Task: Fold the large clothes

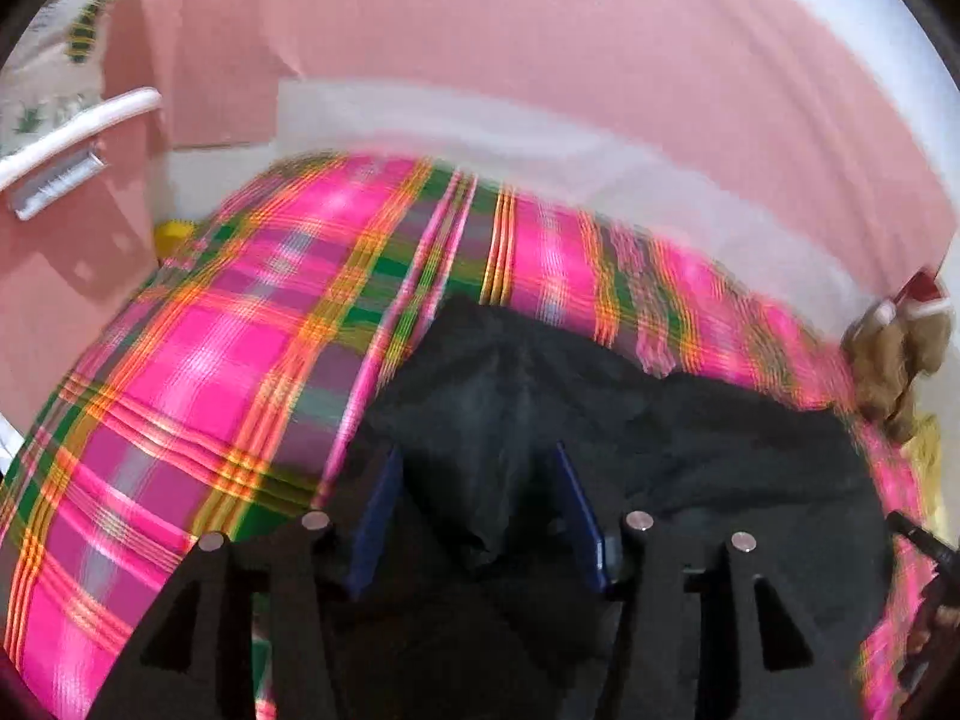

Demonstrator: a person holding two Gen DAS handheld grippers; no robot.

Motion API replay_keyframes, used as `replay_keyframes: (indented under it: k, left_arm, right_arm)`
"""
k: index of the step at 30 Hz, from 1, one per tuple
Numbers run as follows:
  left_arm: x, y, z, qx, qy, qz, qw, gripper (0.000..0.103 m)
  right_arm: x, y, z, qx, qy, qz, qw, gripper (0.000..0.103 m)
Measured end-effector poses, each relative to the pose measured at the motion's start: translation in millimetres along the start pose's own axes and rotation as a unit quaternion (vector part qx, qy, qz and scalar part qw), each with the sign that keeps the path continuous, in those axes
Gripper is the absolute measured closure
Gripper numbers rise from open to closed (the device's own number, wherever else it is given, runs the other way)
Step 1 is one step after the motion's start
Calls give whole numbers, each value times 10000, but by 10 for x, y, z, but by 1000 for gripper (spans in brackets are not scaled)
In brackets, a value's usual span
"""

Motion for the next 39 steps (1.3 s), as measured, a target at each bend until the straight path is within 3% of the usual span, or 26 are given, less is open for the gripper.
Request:
replay_keyframes:
  k: [3, 8, 14, 17, 27, 32, 39]
  left_arm:
    - [-331, 99, 19, -42, -110, -90, 9999, 45]
    - [-270, 96, 40, -78, -156, -40, 9998, 44]
    - [412, 192, 26, -262, -362, 258, 9987, 45]
    - [847, 359, 59, -207, -224, 401, 9987, 45]
    - [2086, 1366, 303, -652, -110, 597, 9960, 39]
    - [2449, 1781, 402, -771, 7, 600, 9952, 39]
    - [2663, 2240, 486, -742, 179, 372, 9964, 37]
  right_arm:
    - [-147, 83, 113, -59, -101, -44, 9999, 44]
    - [36, 96, 78, -66, 49, 75, 9999, 44]
    - [709, 306, -298, 198, 36, 495, 9986, 44]
    - [1038, 545, -543, 288, -63, 611, 9977, 44]
    - [1783, 1320, -987, 515, -104, 738, 9959, 42]
    - [1994, 1647, -1156, 676, 4, 739, 9950, 42]
    - [2141, 1995, -1398, 894, 37, 716, 9934, 42]
Point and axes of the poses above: each gripper's, at about its wrist camera, not at the fingertips, and x roughly against the way its jaws point, z to its right, y to its underside, the point moved 7 cm from there along -x, roughly the way its jaws point, and after that the axes turned 12 degrees about -y, right-handed, at the moved point
